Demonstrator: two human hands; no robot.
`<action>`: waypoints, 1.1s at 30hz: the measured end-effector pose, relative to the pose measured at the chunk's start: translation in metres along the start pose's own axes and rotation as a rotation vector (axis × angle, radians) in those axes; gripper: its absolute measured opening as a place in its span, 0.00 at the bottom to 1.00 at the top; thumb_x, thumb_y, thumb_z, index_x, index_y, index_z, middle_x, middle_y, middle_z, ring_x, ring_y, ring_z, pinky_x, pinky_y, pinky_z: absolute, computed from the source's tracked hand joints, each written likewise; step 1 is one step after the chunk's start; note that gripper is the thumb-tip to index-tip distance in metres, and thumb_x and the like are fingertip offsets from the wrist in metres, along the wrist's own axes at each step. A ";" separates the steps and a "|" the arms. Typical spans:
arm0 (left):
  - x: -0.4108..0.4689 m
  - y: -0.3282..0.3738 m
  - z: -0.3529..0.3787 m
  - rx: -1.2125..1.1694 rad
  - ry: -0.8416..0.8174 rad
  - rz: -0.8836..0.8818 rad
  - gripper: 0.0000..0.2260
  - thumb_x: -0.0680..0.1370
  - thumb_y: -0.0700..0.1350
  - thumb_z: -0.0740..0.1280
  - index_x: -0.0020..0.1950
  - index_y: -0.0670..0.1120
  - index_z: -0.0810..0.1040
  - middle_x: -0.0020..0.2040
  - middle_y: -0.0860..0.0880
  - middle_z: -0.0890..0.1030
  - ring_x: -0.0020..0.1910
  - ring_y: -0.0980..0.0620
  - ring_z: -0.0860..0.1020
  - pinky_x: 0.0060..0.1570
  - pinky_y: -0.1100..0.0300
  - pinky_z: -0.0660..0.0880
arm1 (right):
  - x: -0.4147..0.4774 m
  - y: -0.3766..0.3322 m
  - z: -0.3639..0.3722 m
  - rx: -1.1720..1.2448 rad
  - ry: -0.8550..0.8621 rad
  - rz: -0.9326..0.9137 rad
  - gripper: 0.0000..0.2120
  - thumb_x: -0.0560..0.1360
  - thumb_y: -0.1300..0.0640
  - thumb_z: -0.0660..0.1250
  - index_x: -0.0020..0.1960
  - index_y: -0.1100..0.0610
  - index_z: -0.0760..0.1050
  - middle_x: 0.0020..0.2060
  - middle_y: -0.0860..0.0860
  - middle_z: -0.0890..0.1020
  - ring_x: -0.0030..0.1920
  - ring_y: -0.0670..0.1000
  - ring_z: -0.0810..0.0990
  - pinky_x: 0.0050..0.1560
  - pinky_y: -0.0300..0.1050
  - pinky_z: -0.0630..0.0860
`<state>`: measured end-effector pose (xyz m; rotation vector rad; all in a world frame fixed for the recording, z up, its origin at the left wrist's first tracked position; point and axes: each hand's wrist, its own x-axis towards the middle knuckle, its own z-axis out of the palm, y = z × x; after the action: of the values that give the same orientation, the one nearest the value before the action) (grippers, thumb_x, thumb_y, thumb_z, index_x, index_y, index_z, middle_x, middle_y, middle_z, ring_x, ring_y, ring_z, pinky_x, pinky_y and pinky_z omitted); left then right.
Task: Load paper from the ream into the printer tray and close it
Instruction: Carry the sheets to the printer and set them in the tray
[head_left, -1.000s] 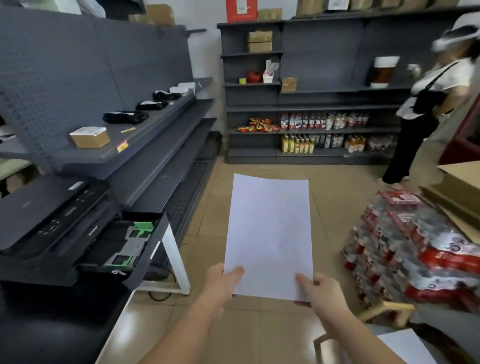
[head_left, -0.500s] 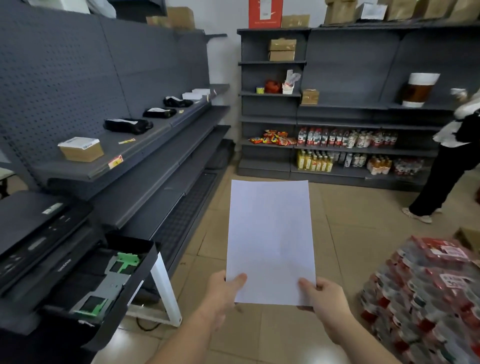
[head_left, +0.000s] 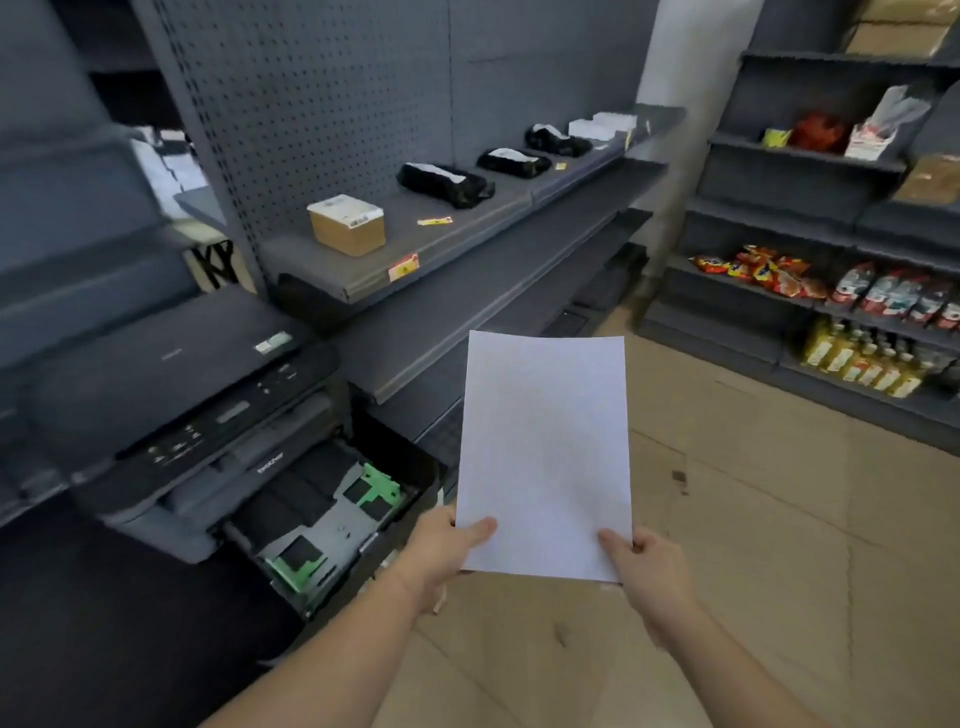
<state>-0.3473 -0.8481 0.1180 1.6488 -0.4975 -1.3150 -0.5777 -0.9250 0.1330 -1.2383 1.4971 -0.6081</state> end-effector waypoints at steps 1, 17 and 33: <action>0.004 -0.003 -0.015 -0.027 0.035 -0.007 0.09 0.78 0.43 0.72 0.57 0.41 0.83 0.53 0.45 0.87 0.50 0.46 0.85 0.46 0.53 0.82 | 0.011 -0.006 0.017 -0.013 -0.054 0.010 0.11 0.77 0.55 0.69 0.47 0.64 0.81 0.42 0.58 0.86 0.41 0.57 0.84 0.40 0.53 0.82; 0.013 -0.049 -0.127 -0.462 0.760 -0.184 0.07 0.75 0.41 0.74 0.51 0.41 0.86 0.47 0.46 0.88 0.48 0.44 0.86 0.50 0.48 0.82 | 0.116 -0.083 0.236 -0.465 -0.813 -0.117 0.09 0.78 0.57 0.67 0.47 0.63 0.80 0.43 0.57 0.85 0.39 0.53 0.82 0.28 0.40 0.78; 0.050 -0.089 -0.097 -0.501 0.888 -0.483 0.09 0.78 0.36 0.64 0.51 0.35 0.83 0.38 0.45 0.83 0.30 0.51 0.78 0.21 0.68 0.69 | 0.172 -0.031 0.274 -0.763 -0.937 0.018 0.11 0.71 0.53 0.71 0.36 0.60 0.84 0.36 0.59 0.87 0.43 0.62 0.86 0.45 0.61 0.83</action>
<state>-0.2622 -0.8043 0.0146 1.7499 0.7358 -0.7809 -0.2984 -1.0306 0.0047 -1.7254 0.9074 0.5926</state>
